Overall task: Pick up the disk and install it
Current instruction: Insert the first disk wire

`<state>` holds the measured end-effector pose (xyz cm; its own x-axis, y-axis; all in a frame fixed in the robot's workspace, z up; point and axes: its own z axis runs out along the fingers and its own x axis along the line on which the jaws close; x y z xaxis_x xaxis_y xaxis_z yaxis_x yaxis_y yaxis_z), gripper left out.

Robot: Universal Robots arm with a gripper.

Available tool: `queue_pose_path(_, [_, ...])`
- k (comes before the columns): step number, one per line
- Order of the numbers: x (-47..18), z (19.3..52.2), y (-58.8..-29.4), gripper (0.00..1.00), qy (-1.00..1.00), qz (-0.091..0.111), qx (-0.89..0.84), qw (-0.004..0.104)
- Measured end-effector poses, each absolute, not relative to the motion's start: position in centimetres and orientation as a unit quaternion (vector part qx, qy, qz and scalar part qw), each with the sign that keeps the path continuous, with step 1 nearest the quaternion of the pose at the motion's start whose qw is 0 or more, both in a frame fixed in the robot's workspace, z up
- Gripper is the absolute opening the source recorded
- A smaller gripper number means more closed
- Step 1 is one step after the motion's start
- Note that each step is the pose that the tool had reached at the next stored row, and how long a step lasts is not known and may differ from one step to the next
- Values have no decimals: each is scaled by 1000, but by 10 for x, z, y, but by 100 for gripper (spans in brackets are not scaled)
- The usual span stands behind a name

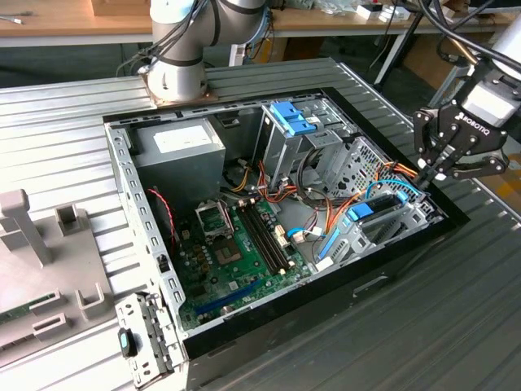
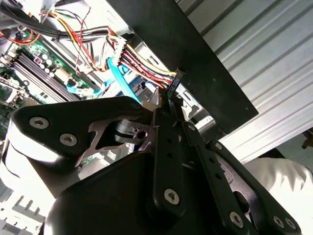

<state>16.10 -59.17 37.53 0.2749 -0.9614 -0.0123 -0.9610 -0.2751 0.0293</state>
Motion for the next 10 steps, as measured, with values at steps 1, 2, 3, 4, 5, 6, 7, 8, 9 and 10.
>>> queue_pose_path(1, [160, 375, -592, 16, -602, -14, 798, 8])
queue_pose_path(2, [159, 375, -593, 16, -603, -14, 797, 8])
queue_pose_path(3, [156, 375, -594, 16, -604, -14, 797, 8])
queue_pose_path(4, [154, 375, -594, 16, -605, -14, 796, 8])
queue_pose_path(5, [152, 375, -594, 16, -605, -14, 796, 8])
queue_pose_path(6, [150, 375, -595, 16, -605, -13, 796, 8])
queue_pose_path(7, [150, 375, -594, 16, -605, -13, 796, 7])
queue_pose_path(8, [150, 375, -594, 16, -605, -13, 796, 7])
queue_pose_path(9, [147, 375, -594, 16, -605, -13, 796, 7])
queue_pose_path(10, [143, 375, -594, 16, -608, -13, 794, 7])
